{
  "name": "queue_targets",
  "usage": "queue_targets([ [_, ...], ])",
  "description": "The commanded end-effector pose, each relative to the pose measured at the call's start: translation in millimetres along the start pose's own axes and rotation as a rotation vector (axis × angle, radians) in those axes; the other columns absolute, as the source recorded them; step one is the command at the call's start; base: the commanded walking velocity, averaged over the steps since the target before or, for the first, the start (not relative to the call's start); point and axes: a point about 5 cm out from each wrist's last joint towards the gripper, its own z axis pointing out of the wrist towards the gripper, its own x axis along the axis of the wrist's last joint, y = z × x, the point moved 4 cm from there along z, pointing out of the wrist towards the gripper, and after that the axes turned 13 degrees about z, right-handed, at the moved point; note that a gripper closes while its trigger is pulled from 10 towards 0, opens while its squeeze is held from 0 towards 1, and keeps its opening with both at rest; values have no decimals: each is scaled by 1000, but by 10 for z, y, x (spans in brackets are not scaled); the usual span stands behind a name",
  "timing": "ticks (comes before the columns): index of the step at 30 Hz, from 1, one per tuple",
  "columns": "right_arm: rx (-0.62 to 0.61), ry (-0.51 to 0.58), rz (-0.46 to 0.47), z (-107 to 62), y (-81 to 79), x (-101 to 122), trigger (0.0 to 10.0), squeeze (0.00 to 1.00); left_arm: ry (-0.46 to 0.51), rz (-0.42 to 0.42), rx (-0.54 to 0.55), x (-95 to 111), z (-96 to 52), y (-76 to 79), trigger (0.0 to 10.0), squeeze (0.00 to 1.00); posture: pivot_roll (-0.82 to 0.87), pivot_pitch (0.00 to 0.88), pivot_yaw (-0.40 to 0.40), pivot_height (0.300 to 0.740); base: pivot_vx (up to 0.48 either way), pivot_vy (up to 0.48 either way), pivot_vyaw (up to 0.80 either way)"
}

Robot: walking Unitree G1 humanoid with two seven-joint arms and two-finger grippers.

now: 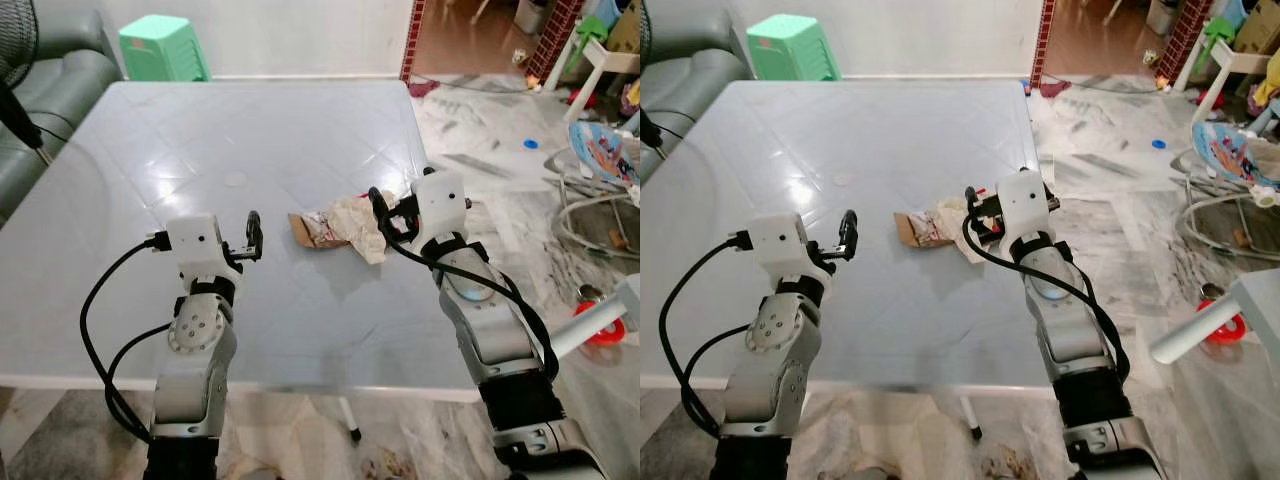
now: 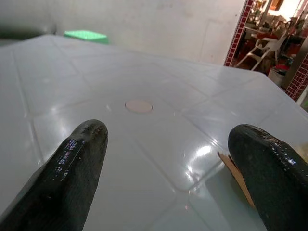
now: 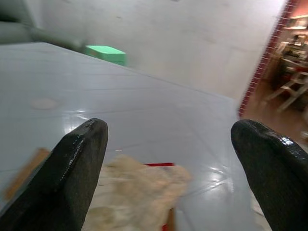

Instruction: Picking trash to rubbish bin

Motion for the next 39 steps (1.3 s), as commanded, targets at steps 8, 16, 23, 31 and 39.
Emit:
queue_targets([
  [8, 77, -109, 10, -237, 22, -140, 10000, 0, -186, -154, -109, -358, 84, 256, 10000, 0, -7, 113, -15, 740, 0, 0, 0],
  [16, 95, -135, 3, -424, -20, -162, 10000, 0, -160, -301, -179, -305, 219, 438, 10000, 0, -26, 135, -2, 740, 0, 0, 0],
  [23, 85, -138, 0, -477, -29, -141, 10000, 0, -152, -319, -243, -223, 329, 621, 10000, 0, -49, 157, 12, 740, 0, 0, 0],
  [31, 88, -146, 13, -508, -61, -119, 10000, 0, -208, -404, -258, -311, 370, 712, 10000, 0, -59, 162, 16, 740, 0, 0, 0],
  [39, 99, -158, 15, -532, -94, -139, 10000, 0, -203, -548, -280, -308, 393, 796, 10000, 0, -63, 161, 16, 740, 0, 0, 0],
])
